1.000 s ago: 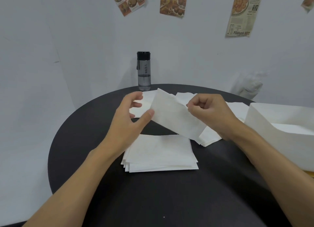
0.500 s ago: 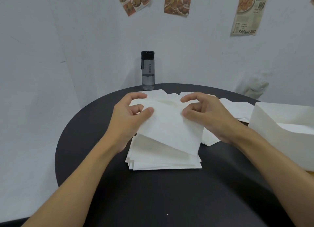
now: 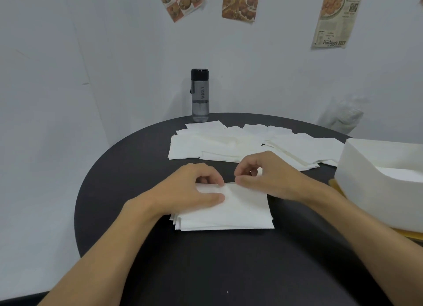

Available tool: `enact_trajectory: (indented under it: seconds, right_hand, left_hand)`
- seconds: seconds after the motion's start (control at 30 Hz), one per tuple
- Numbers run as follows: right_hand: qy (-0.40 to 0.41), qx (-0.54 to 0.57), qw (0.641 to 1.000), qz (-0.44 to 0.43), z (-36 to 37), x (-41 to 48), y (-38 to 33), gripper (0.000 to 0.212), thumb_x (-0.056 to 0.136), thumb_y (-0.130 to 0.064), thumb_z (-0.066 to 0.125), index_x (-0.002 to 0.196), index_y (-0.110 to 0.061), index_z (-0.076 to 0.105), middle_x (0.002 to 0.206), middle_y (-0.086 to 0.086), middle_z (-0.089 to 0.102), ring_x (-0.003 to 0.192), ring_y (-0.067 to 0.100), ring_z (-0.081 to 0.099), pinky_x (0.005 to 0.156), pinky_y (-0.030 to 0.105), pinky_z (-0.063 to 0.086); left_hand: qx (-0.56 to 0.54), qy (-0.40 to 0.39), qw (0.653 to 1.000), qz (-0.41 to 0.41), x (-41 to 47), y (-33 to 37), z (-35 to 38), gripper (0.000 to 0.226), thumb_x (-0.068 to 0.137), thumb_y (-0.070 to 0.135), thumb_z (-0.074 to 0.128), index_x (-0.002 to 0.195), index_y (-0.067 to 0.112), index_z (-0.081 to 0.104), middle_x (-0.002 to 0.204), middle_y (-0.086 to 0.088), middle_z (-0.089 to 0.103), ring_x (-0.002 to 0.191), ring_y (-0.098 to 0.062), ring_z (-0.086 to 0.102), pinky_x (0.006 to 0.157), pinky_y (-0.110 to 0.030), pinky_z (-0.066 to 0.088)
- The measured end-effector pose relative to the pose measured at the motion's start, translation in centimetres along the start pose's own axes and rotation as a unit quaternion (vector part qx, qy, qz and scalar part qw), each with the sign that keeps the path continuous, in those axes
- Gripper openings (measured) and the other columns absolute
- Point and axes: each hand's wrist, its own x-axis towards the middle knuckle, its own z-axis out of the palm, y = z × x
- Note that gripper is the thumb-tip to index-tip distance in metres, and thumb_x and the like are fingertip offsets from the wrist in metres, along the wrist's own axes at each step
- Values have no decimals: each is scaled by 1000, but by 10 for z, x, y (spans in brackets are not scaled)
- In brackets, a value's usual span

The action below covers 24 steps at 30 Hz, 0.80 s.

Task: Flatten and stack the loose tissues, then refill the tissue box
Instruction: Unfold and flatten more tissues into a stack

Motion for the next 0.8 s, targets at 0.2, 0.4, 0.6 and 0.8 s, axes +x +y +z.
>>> enact_trajectory:
  seconds: [0.2, 0.4, 0.6, 0.8]
  right_hand:
    - [136, -29, 990, 39, -5, 50, 17, 7, 89, -15, 64, 83, -18, 68, 88, -5, 69, 80, 10, 58, 69, 15, 45]
    - [152, -99, 978, 100, -4, 124, 52, 26, 88, -25, 69, 111, -14, 63, 107, 1, 61, 104, 24, 58, 97, 43, 47]
    - [142, -170, 968, 119, 7, 160, 61, 23, 90, -30, 66, 112, -22, 67, 122, -2, 62, 118, 24, 54, 98, 41, 39]
    - [198, -146, 965, 92, 7, 163, 57, 17, 95, -17, 56, 81, -21, 67, 93, -5, 69, 95, 21, 60, 89, 40, 43]
  left_hand:
    - [26, -2, 1000, 0, 2, -7, 1, 30, 71, 61, 68, 99, 50, 66, 106, 17, 62, 105, 2, 55, 109, -42, 38]
    - [14, 10, 1000, 2, 5, -14, 1, 38, 65, 69, 62, 98, 50, 66, 105, 21, 62, 100, 3, 55, 104, -41, 42]
    - [2, 14, 1000, 4, 10, -23, 1, 37, 65, 69, 61, 97, 49, 66, 101, 19, 63, 96, 1, 55, 102, -39, 42]
    - [5, 8, 1000, 3, 11, -25, 2, 39, 65, 69, 59, 98, 48, 64, 99, 18, 62, 95, 3, 53, 101, -35, 41]
